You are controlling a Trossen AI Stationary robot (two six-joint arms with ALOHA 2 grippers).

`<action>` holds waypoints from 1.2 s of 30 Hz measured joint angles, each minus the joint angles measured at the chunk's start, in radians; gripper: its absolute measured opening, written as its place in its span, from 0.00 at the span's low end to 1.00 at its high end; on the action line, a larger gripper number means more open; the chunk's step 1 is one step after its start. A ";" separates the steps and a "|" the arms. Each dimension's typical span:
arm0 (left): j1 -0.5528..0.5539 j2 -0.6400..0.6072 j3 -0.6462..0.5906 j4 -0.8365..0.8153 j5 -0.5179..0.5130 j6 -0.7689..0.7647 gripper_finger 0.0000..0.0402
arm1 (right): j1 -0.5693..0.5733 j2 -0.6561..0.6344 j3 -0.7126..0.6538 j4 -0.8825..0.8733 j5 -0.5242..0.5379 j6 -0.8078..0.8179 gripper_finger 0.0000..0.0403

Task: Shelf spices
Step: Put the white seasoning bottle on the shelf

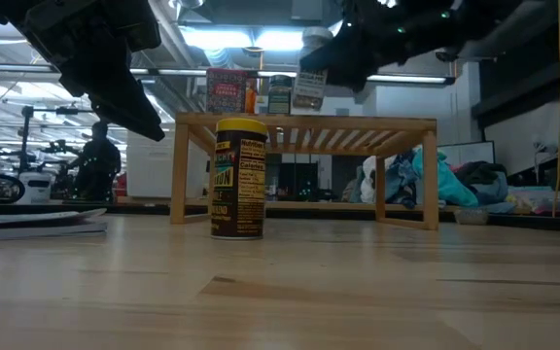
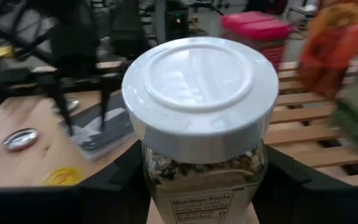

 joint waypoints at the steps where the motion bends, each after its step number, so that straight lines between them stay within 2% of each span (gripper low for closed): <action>1: 0.000 0.000 0.000 0.000 0.000 0.000 0.45 | -0.020 0.000 0.022 -0.026 -0.011 -0.005 0.52; 12: 0.000 0.000 0.000 0.000 0.000 0.000 0.45 | -0.213 0.000 0.230 -0.277 -0.137 -0.120 0.52; 20: 0.000 0.000 0.000 0.000 0.000 0.000 0.45 | -0.343 0.026 0.238 -0.267 -0.265 -0.130 0.52; 24: 0.000 0.000 0.000 0.000 0.000 0.000 0.45 | -0.381 0.072 0.238 -0.198 -0.335 -0.129 0.52; 36: 0.000 0.000 0.000 0.000 0.000 0.000 0.45 | -0.410 0.184 0.238 -0.116 -0.354 -0.182 0.52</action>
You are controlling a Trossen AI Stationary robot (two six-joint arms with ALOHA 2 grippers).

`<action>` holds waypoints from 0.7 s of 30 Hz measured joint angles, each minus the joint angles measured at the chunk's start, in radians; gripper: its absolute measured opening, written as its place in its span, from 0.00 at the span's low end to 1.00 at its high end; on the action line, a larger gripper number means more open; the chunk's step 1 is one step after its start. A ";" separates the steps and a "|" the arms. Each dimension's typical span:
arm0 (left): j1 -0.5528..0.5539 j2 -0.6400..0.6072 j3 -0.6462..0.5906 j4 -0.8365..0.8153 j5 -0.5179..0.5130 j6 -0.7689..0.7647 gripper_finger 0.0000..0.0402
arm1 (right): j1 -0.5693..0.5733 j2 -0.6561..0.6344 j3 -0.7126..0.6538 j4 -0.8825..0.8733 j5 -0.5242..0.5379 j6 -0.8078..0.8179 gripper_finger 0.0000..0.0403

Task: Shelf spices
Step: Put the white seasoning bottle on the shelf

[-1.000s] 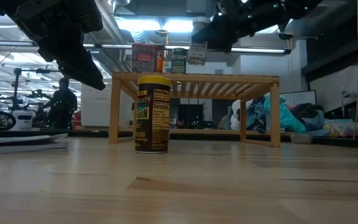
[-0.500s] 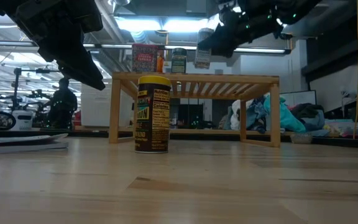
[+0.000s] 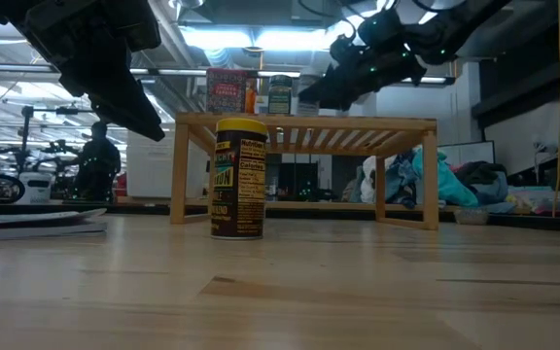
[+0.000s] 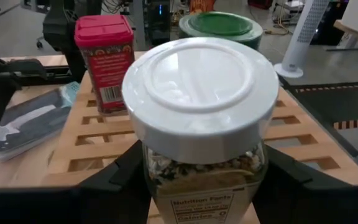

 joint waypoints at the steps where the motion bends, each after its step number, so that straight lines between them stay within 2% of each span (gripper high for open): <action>1: 0.000 0.000 0.000 0.000 0.000 0.000 0.45 | 0.000 0.007 0.000 0.015 0.000 0.000 0.52; 21: 0.000 0.000 0.000 0.000 0.000 0.000 0.45 | 0.000 0.024 0.000 0.038 0.029 -0.026 0.55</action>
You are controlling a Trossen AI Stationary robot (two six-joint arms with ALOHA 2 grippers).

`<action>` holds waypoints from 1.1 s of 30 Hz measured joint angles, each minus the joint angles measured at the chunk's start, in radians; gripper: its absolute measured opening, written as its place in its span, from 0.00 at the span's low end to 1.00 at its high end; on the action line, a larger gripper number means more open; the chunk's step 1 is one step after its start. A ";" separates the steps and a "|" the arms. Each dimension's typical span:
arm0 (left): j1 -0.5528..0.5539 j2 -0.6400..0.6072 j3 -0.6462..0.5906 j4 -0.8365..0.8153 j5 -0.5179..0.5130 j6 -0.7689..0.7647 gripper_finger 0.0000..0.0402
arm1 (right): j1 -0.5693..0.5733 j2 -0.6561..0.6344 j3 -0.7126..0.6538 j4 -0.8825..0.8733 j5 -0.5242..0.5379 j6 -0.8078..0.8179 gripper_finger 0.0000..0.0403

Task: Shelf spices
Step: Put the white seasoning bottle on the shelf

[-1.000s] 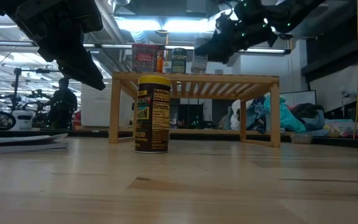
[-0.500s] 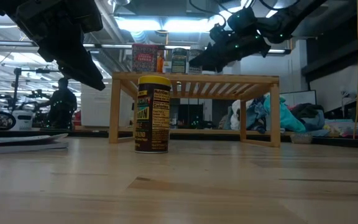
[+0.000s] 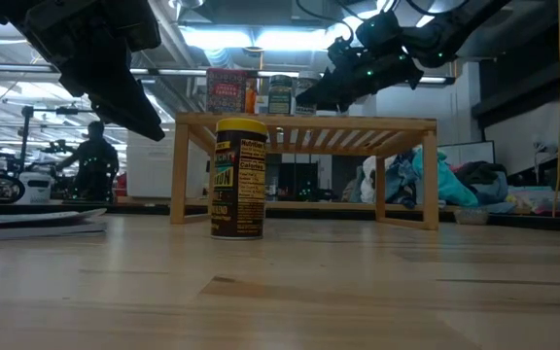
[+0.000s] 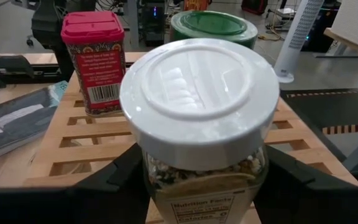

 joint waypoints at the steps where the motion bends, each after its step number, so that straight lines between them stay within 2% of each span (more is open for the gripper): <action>1: 0.000 0.000 0.000 0.000 0.000 0.000 0.45 | 0.000 0.000 0.000 0.003 0.000 0.000 0.55; 12: 0.000 0.000 0.000 0.000 0.000 0.000 0.45 | 0.002 0.000 0.000 0.015 -0.009 0.000 0.57; 23: 0.000 0.000 0.000 0.000 0.000 0.000 0.45 | 0.002 -0.001 0.000 0.019 0.009 0.003 0.83; 27: 0.000 0.000 0.000 0.000 0.000 0.000 0.45 | 0.002 -0.001 0.000 0.019 0.009 0.002 0.88; 33: 0.000 0.000 0.000 0.000 0.000 0.000 0.45 | -0.005 -0.001 0.000 0.048 0.010 0.000 0.89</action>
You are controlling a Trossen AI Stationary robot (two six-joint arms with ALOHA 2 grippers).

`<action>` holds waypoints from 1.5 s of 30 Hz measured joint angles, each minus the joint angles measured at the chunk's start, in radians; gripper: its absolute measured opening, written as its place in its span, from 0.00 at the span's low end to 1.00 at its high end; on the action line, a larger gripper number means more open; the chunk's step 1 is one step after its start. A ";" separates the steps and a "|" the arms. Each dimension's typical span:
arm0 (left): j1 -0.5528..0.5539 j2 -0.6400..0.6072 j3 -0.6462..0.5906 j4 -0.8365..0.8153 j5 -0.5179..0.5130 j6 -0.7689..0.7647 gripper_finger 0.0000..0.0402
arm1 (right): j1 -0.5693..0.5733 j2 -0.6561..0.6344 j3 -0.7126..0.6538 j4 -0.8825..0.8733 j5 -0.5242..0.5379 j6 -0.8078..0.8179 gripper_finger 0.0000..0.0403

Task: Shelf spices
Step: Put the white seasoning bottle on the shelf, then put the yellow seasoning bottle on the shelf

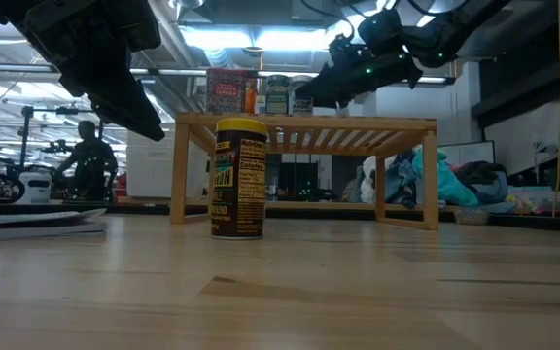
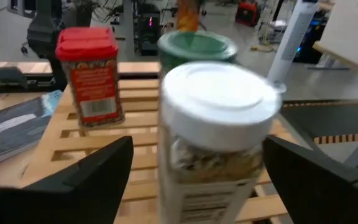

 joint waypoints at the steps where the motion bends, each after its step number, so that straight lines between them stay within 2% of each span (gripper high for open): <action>1: 0.000 0.000 0.000 0.000 0.000 0.000 0.45 | -0.001 0.000 0.000 0.010 0.000 0.001 0.89; 14: 0.000 0.000 0.000 0.000 0.000 0.000 0.45 | -0.067 -0.100 0.000 -0.053 -0.055 0.028 0.89; 18: 0.000 0.000 0.000 0.000 0.000 0.000 0.45 | -0.071 -0.165 0.000 -0.133 -0.077 0.037 0.89; 21: 0.000 0.000 0.000 0.000 0.000 0.000 0.45 | -0.071 -0.213 0.000 -0.219 -0.115 0.105 0.89; 24: 0.000 0.000 0.000 0.000 0.000 0.000 0.45 | -0.036 -0.236 0.000 -0.308 -0.153 0.194 0.89; 27: 0.000 0.000 0.000 -0.001 0.000 0.000 0.45 | 0.046 -0.240 0.000 -0.392 -0.152 0.222 0.89; 31: 0.000 0.000 0.000 0.000 0.000 0.000 0.45 | 0.189 -0.240 0.000 -0.466 -0.053 0.230 0.89; 38: 0.000 0.000 0.000 0.000 0.000 0.000 0.45 | 0.402 -0.240 -0.001 -0.459 0.154 0.327 0.89; 45: 0.000 0.000 0.000 0.000 0.000 0.000 0.45 | 0.642 -0.204 -0.001 -0.423 0.546 0.475 0.89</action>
